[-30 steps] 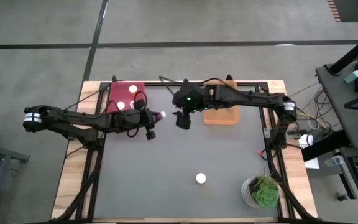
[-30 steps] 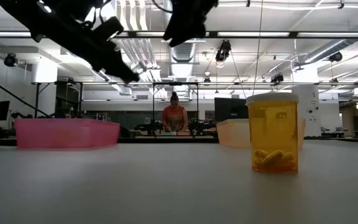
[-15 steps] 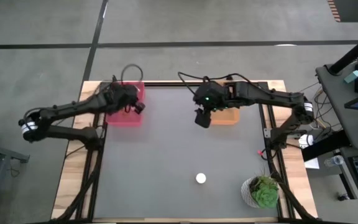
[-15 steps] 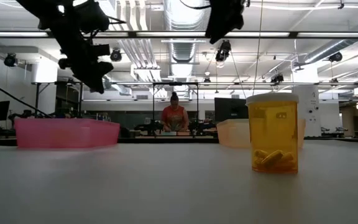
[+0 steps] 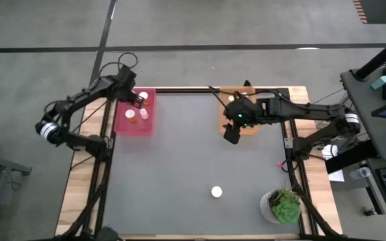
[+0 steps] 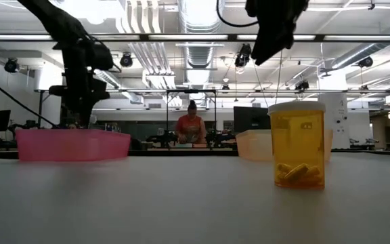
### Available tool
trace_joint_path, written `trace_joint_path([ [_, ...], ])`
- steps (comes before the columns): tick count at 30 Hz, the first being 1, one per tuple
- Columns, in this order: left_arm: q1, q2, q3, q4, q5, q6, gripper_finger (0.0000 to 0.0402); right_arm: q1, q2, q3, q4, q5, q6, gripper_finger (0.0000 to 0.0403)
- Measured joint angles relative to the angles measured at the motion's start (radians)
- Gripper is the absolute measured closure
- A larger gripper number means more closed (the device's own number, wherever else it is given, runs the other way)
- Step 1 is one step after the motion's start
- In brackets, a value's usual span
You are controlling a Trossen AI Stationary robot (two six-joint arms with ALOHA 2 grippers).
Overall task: Pick and place medicine bottles into bin by pill shape (circle, oval)
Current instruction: Put the blue capsule bottle into the pink bin, then put the orange capsule bottle into the pink bin
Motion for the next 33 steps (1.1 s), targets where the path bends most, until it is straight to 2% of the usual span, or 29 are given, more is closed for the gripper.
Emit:
trace_joint_path([
  [7,0.006,0.094,0.029,-0.026,0.002,0.031,0.0307,0.000,-0.106,-0.108,0.065,0.000,0.026,0.0183],
  [18,0.006,0.111,0.028,-0.026,-0.024,0.032,0.0293,0.002,-0.200,-0.194,0.147,0.000,0.044,0.0183],
  [27,0.006,0.110,0.029,-0.026,-0.027,0.033,0.0246,0.003,-0.197,-0.216,0.160,0.000,0.064,0.0184],
  [33,0.002,0.083,0.036,-0.026,-0.027,0.037,0.0238,0.018,-0.189,-0.217,0.162,0.000,0.074,0.0184],
])
